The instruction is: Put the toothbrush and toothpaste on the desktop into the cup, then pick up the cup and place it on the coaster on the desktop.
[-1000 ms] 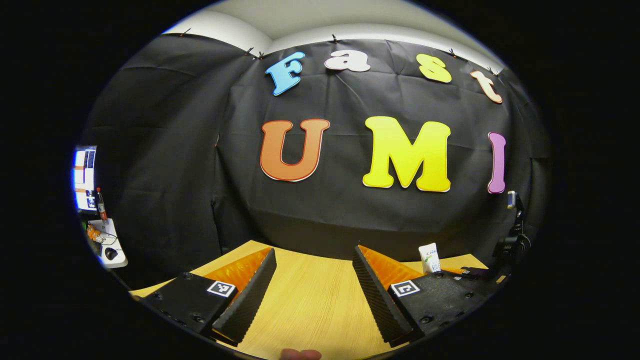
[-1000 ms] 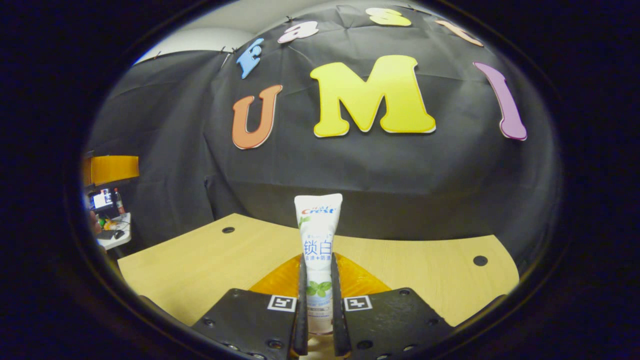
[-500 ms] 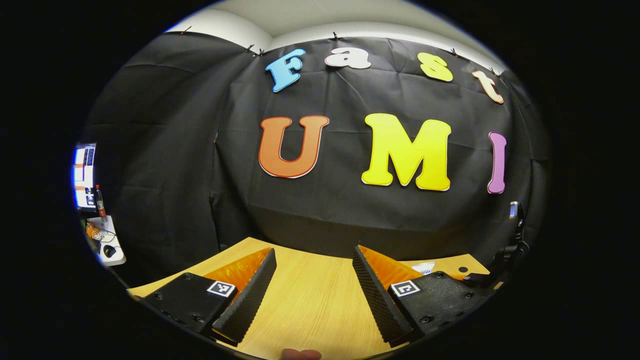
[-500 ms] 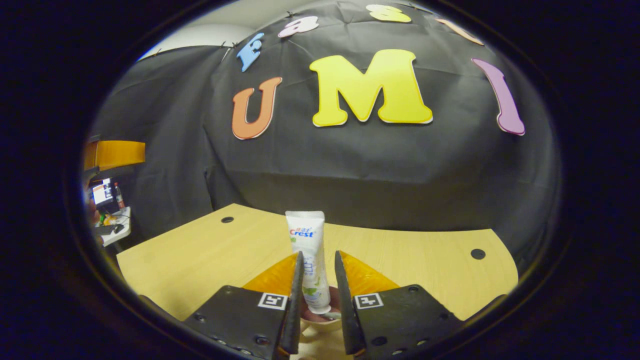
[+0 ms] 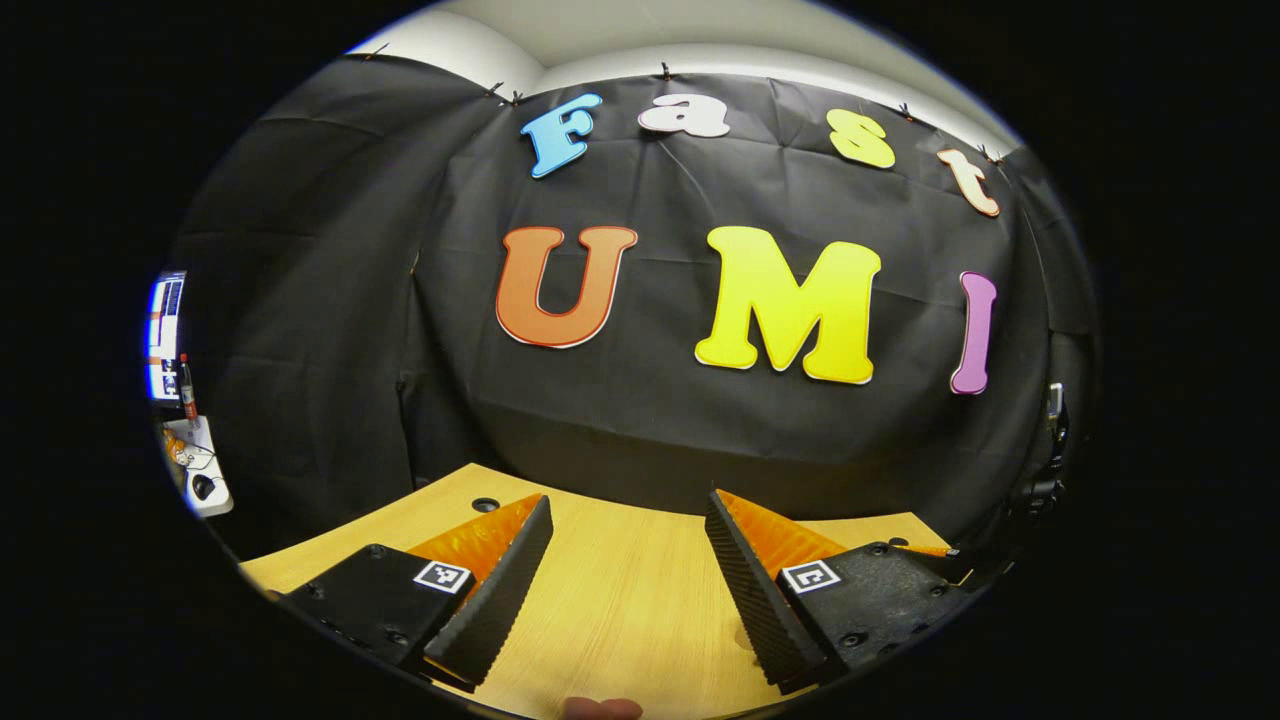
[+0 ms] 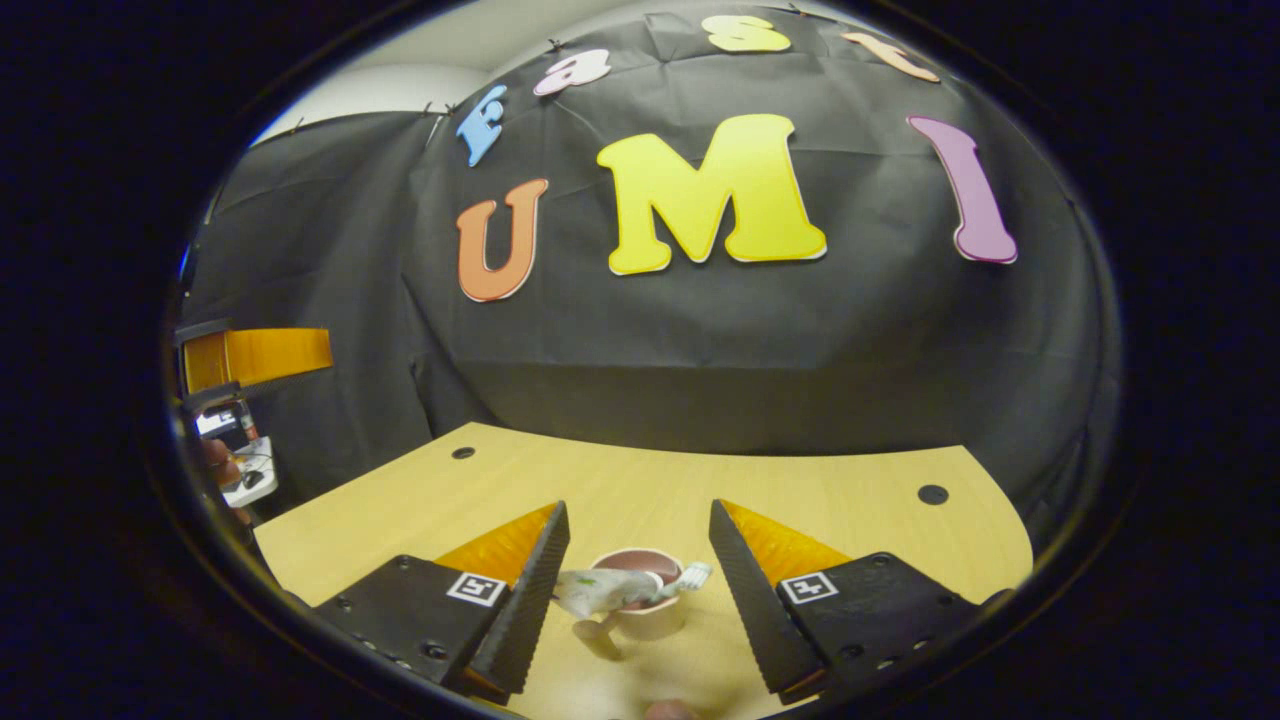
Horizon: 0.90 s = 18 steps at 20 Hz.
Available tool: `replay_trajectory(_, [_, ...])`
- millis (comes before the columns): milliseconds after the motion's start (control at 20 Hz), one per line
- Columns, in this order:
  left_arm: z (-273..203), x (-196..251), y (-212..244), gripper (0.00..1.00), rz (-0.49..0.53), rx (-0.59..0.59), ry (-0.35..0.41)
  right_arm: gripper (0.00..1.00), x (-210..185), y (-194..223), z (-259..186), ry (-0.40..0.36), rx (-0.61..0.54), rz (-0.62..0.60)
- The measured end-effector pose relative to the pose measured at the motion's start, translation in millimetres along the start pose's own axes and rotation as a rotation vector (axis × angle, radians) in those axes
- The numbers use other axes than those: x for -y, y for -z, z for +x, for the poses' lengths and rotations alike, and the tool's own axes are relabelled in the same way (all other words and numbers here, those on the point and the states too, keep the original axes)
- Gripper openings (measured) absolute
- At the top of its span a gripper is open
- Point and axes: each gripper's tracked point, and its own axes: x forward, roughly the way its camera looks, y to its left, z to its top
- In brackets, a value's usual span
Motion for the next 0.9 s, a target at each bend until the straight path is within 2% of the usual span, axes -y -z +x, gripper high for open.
replay_trajectory(150, [-3.1,12.2,0.6,0.97,-0.007,-0.002,0.027,0.93,8.2,-6.8,-35.2,0.02,0.014,-0.001])
replay_trajectory(250, [-8.3,22.8,2.7,0.97,-0.013,-0.015,0.049,0.96,16.6,-14.9,-63.5,0.038,0.033,-0.021])
replay_trajectory(350, [-15.4,33.5,7.3,0.97,-0.023,-0.038,0.075,0.93,27.0,-22.1,-92.6,0.056,0.04,-0.044])
replay_trajectory(400, [-20.0,39.2,11.6,0.97,-0.025,-0.056,0.089,0.99,31.3,-24.6,-108.0,0.06,0.04,-0.047])
replay_trajectory(450, [-24.2,45.1,17.0,0.97,-0.028,-0.075,0.107,0.96,36.3,-25.4,-122.3,0.069,0.039,-0.052])
replay_trajectory(750, [-56.3,81.7,45.2,0.97,-0.016,-0.153,0.19,0.96,73.9,-18.9,-190.1,0.142,0.008,-0.051])
replay_trajectory(900, [-72.6,104.4,77.8,0.97,0.0,-0.245,0.244,0.96,91.6,-11.1,-214.7,0.174,-0.017,-0.056])
